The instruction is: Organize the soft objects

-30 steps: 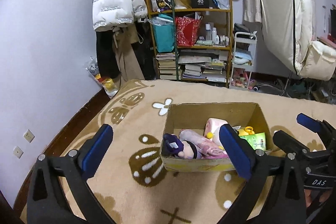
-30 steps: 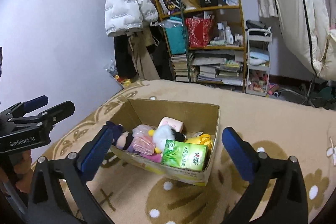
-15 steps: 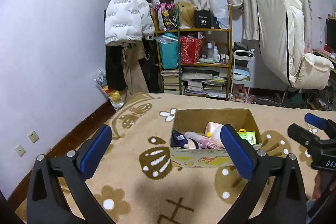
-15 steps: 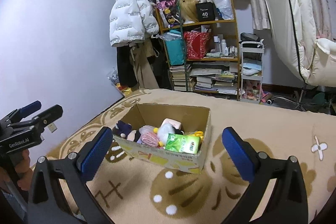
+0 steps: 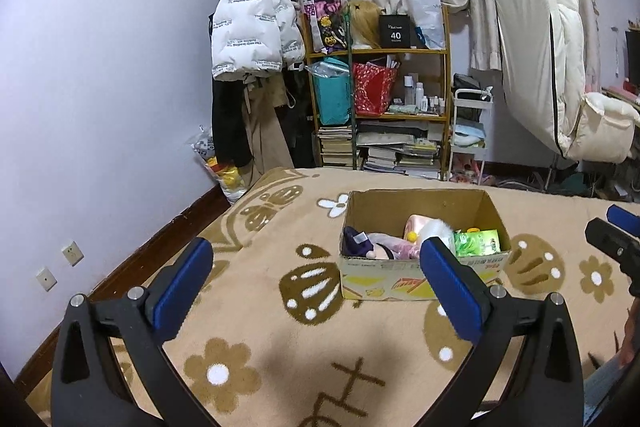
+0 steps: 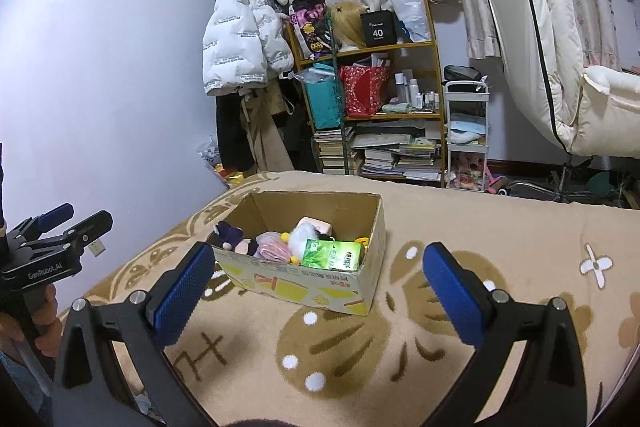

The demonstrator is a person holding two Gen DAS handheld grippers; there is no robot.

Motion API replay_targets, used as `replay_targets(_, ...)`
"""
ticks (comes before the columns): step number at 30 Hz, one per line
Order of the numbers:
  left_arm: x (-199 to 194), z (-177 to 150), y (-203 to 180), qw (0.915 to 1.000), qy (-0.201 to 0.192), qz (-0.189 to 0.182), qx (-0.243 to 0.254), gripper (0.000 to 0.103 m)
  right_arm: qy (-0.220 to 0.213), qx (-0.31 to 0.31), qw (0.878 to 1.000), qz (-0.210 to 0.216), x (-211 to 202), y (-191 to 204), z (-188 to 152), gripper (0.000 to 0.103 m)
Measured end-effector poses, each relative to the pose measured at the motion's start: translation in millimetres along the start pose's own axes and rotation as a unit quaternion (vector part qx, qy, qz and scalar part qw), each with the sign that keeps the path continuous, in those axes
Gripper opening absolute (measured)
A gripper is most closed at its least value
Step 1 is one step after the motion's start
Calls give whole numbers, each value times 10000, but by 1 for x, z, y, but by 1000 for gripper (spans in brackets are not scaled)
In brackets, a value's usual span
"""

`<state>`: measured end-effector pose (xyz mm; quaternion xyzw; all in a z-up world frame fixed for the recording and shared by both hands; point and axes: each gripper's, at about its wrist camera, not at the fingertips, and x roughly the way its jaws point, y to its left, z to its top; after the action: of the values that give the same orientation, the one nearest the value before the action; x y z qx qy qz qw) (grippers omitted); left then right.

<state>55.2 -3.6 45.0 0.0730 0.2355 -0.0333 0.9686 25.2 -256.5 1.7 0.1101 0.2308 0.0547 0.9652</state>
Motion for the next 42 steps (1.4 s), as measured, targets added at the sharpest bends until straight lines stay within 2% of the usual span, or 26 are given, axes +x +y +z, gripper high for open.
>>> replay_targets(20,27,-7,-11,9989,186,-323,282,102,308,34,9995,-86,27,-10,-5,103)
replay_targets(42,32,-10,-20,9980,269,-324,462,102,305,30,9995,-94,26,-11,-5,103)
